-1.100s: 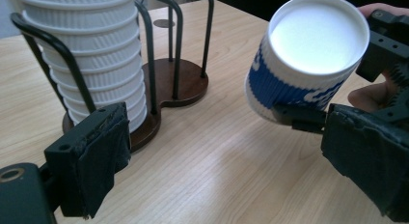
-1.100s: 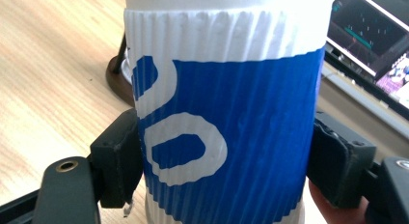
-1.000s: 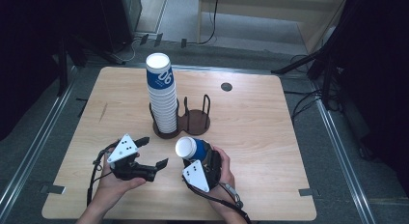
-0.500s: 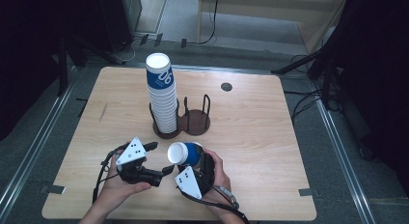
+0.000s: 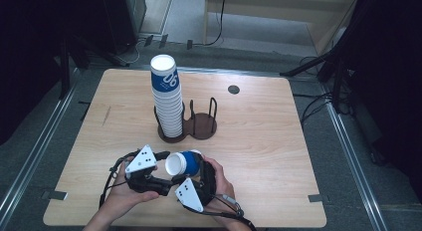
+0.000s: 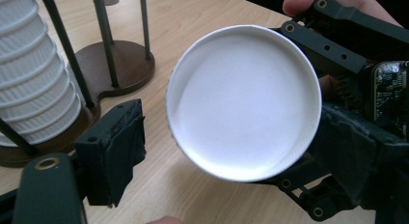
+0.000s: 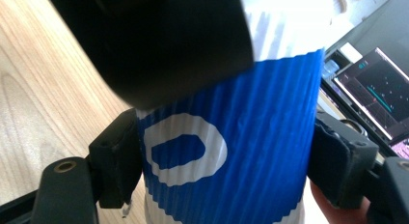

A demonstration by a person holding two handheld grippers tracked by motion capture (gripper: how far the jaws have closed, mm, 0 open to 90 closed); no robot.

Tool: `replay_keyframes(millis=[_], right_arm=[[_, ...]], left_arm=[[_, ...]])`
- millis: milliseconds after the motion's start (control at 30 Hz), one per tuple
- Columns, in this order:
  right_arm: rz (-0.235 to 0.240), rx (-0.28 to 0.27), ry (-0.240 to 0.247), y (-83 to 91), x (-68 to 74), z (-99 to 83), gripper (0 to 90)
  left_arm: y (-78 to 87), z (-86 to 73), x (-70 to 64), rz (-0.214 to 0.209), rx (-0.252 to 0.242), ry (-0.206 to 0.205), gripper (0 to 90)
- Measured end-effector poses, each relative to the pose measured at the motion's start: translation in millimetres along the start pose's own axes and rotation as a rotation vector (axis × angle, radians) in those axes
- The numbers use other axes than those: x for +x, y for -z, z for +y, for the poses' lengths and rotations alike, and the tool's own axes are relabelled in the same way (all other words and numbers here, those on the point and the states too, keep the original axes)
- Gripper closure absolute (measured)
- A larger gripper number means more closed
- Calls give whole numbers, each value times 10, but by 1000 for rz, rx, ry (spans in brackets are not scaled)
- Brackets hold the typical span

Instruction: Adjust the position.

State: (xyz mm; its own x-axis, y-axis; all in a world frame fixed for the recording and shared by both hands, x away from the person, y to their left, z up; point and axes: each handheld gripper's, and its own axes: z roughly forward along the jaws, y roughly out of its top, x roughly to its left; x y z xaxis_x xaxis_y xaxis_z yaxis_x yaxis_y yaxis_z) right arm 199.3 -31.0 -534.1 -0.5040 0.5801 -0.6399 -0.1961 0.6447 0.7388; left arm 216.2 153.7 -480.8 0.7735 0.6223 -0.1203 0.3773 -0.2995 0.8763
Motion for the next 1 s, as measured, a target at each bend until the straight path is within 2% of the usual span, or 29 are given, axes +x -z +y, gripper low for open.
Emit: replay_keyframes(millis=[100,300,367,767,867,967,1000], right_arm=[[12,-14,13,10,9,4,220],[14,-23,23,8,18,-4,219],[14,-21,28,5,31,-10,217],[14,7,22,-26,62,-47,178],[16,11,14,-28,49,-54,166],[18,16,1,-26,9,-46,142],[14,14,-3,-15,-6,-30,134]], left_arm=[[-2,-1,-8,-16,0,3,179],[10,-10,17,-14,-15,20,228],[10,-15,24,-19,-20,24,274],[-29,-46,36,-17,-11,14,288],[-1,-42,67,-14,-25,23,289],[51,-38,111,6,-67,54,290],[83,-35,135,-1,-85,63,291]])
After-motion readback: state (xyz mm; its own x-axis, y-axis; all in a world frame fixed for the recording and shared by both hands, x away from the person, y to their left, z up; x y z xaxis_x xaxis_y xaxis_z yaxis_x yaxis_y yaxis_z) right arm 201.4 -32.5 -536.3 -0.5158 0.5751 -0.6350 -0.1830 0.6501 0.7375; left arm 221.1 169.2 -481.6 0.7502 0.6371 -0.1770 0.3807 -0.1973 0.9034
